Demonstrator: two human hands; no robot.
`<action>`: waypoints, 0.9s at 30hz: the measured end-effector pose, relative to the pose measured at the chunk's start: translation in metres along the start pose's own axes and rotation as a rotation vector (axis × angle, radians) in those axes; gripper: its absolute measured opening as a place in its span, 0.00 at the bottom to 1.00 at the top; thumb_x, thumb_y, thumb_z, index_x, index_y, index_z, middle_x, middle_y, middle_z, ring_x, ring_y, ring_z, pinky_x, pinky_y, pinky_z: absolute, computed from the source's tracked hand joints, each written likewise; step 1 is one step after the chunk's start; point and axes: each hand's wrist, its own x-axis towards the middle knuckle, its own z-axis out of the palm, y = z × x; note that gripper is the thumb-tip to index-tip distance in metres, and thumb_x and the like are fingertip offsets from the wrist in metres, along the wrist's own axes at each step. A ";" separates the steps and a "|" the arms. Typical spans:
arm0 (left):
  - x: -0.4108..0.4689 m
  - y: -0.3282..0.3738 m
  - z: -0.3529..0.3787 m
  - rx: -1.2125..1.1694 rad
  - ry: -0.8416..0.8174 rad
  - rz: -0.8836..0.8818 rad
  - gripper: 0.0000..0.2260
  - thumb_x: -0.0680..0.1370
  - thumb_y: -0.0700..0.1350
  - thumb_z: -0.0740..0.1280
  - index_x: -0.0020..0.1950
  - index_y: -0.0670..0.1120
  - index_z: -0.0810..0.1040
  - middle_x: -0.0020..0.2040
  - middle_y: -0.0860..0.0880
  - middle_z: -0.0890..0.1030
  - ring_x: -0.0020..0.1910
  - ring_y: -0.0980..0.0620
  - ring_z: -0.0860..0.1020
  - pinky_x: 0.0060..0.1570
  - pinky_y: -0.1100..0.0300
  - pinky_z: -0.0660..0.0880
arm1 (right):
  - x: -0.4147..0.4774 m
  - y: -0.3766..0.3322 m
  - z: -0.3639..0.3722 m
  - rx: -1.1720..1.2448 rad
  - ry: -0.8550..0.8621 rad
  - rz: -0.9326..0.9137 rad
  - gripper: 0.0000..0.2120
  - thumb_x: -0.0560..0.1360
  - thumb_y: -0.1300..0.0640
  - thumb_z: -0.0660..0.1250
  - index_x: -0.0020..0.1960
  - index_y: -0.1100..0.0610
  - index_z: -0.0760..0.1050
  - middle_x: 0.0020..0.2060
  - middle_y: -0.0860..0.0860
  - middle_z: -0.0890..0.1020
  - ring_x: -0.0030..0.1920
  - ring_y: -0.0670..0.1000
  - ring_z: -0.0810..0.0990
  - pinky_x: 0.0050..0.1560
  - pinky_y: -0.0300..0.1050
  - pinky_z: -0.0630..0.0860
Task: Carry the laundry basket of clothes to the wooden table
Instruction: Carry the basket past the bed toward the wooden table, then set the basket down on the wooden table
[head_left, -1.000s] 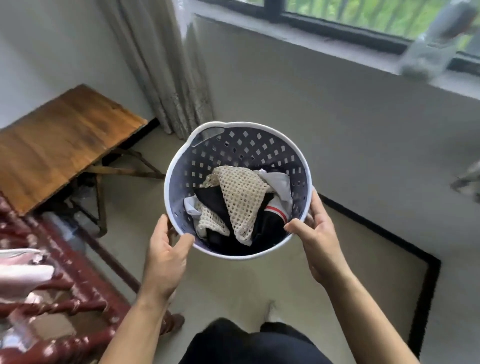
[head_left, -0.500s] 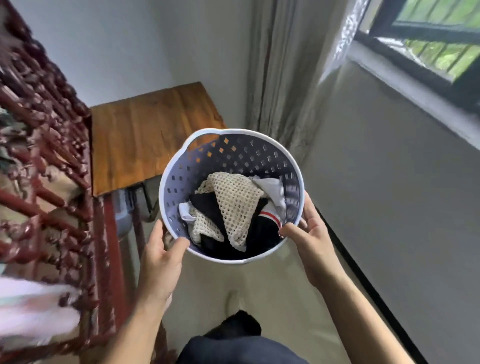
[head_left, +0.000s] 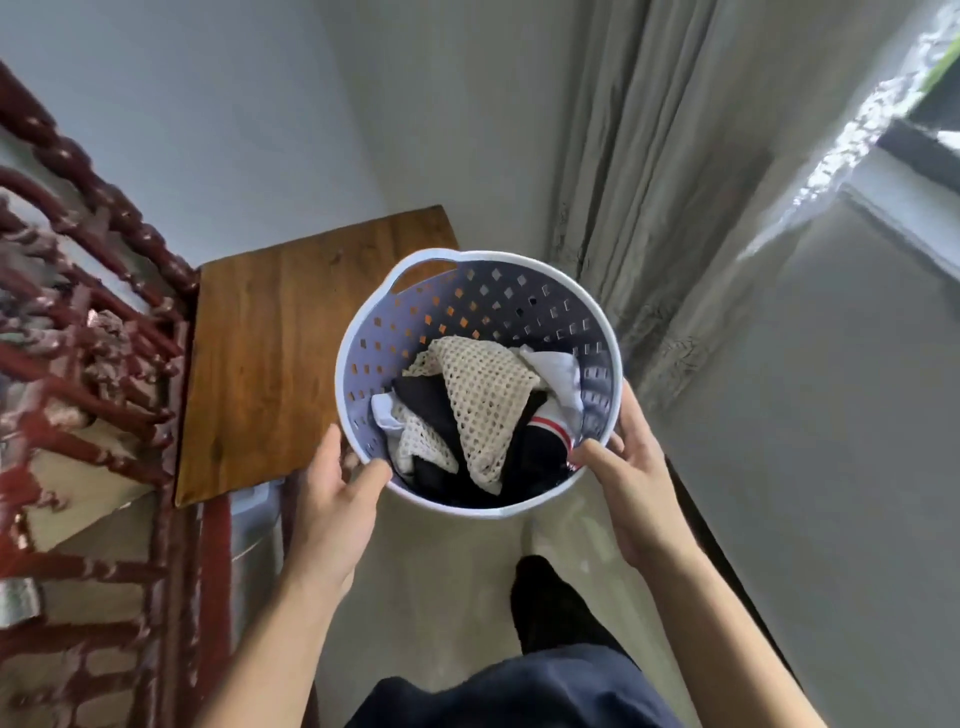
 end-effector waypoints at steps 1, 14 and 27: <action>0.019 0.004 0.003 -0.008 0.035 -0.007 0.15 0.70 0.44 0.66 0.54 0.51 0.82 0.44 0.34 0.77 0.43 0.46 0.73 0.49 0.43 0.73 | 0.027 -0.002 0.005 -0.001 -0.029 0.006 0.40 0.68 0.68 0.67 0.75 0.40 0.74 0.69 0.49 0.84 0.69 0.51 0.82 0.76 0.56 0.73; 0.151 0.024 -0.043 -0.221 0.457 -0.144 0.24 0.72 0.36 0.63 0.68 0.48 0.81 0.57 0.52 0.88 0.58 0.45 0.83 0.64 0.45 0.77 | 0.245 -0.011 0.147 -0.150 -0.464 0.119 0.40 0.67 0.65 0.70 0.77 0.45 0.74 0.68 0.49 0.85 0.70 0.52 0.81 0.71 0.50 0.76; 0.347 -0.048 -0.145 -0.129 0.263 -0.378 0.21 0.78 0.30 0.62 0.62 0.52 0.80 0.51 0.56 0.85 0.50 0.55 0.82 0.57 0.54 0.76 | 0.344 0.058 0.288 -0.378 -0.367 0.265 0.37 0.74 0.67 0.71 0.78 0.42 0.70 0.66 0.50 0.85 0.69 0.54 0.81 0.71 0.62 0.78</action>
